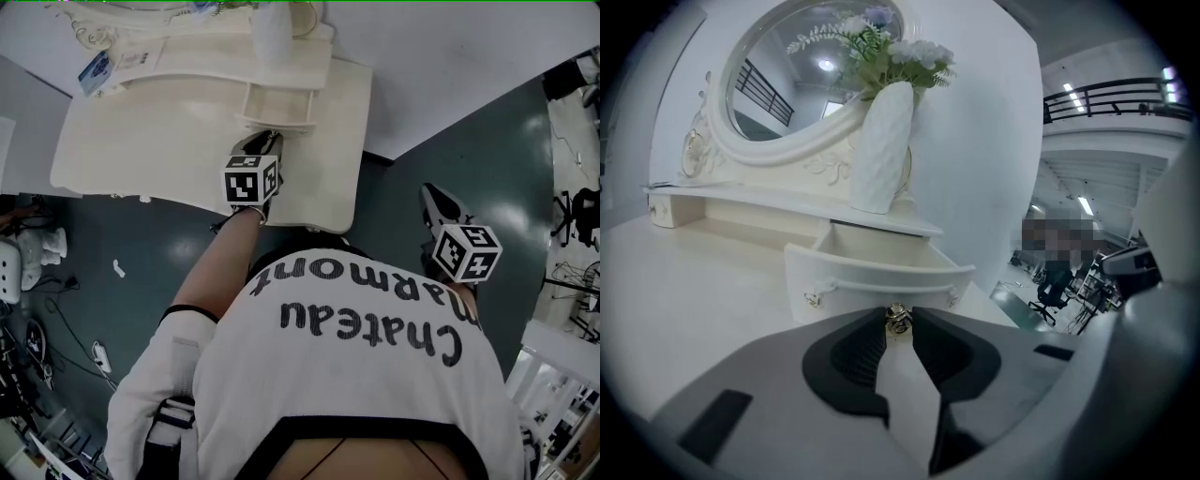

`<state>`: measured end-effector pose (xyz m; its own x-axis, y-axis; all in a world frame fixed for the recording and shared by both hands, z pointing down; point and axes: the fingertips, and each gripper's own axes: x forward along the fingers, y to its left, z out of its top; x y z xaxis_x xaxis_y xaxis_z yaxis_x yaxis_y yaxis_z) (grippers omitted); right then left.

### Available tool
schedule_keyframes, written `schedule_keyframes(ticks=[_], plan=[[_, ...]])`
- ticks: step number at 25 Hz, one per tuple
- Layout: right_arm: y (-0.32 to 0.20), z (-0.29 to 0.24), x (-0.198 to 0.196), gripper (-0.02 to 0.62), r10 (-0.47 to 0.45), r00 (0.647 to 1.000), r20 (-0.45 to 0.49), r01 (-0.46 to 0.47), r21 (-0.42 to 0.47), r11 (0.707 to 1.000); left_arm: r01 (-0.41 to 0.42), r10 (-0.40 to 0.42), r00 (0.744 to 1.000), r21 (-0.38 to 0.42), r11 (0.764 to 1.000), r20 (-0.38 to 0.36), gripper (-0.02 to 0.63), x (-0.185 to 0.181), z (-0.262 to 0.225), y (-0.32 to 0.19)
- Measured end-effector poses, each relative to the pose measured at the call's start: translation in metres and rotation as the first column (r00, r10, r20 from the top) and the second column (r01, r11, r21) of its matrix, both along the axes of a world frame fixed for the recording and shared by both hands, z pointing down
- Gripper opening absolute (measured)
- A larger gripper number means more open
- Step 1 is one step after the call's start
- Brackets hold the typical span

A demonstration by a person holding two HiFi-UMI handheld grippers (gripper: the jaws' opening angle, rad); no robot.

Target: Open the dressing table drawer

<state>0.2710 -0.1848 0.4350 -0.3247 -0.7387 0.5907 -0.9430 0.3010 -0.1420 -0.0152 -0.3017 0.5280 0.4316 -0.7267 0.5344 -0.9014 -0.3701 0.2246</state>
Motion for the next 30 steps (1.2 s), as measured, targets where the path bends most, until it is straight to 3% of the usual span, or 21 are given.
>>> schedule_keyframes(ticks=[30], plan=[[-0.001, -0.011, -0.004, 0.028, 0.007, 1.000, -0.028, -0.005, 0.046, 0.999, -0.038, 0.037, 0.997, -0.024, 0.999, -0.065, 0.095, 0.004, -0.002, 0.001]])
